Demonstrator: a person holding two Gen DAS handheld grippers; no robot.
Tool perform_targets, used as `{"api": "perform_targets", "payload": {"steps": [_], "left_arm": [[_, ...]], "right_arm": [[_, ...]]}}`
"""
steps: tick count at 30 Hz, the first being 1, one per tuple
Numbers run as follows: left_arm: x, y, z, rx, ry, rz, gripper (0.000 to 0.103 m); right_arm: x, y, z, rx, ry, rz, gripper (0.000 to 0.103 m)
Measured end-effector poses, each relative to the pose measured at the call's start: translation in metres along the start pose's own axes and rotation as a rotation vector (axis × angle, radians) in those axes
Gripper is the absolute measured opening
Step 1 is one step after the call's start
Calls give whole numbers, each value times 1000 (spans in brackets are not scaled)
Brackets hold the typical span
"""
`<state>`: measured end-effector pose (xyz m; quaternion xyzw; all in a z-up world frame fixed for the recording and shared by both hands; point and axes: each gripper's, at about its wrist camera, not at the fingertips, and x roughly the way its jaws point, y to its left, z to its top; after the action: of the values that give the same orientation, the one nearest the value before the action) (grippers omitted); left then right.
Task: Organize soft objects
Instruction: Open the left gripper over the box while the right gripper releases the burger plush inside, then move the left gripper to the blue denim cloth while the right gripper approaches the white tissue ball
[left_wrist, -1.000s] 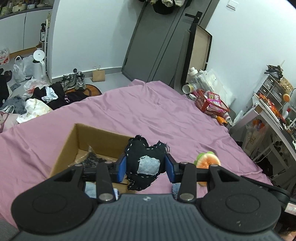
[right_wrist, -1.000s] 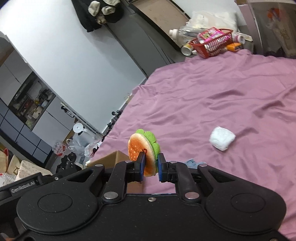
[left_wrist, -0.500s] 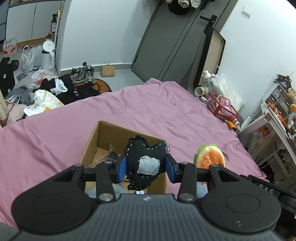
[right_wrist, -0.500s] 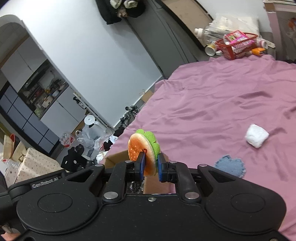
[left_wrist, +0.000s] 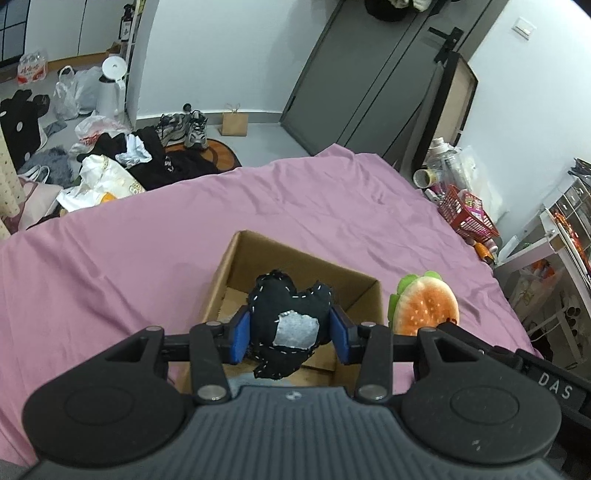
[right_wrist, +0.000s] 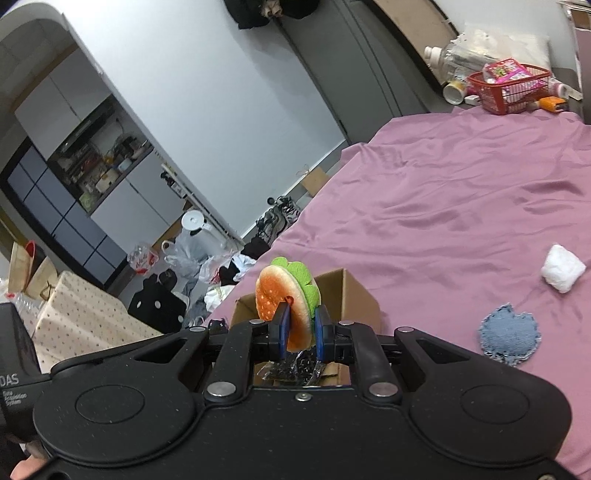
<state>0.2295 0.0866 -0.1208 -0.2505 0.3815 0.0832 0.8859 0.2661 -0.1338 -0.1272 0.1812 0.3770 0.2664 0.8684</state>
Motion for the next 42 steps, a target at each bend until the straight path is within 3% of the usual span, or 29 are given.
{"api": "perform_targets", "payload": {"steps": [9, 20, 25, 30, 37, 42], "left_arm": [[10, 11, 6, -16, 28, 39, 52], [8, 18, 13, -31, 28, 60, 53], [2, 14, 15, -27, 23, 72, 53], [-3, 7, 13, -7, 23, 82, 53], [-12, -9, 8, 23, 11, 90, 72], [-16, -23, 5, 45, 11, 87, 75]], "right_arm": [[15, 8, -4, -34, 42, 9, 14], [24, 16, -9, -65, 87, 1, 15], [26, 13, -10, -41, 119, -31, 28], [12, 6, -4, -12, 86, -45, 44], [-8, -13, 7, 47, 70, -80, 65], [-27, -31, 15, 85, 61, -108, 84]]}}
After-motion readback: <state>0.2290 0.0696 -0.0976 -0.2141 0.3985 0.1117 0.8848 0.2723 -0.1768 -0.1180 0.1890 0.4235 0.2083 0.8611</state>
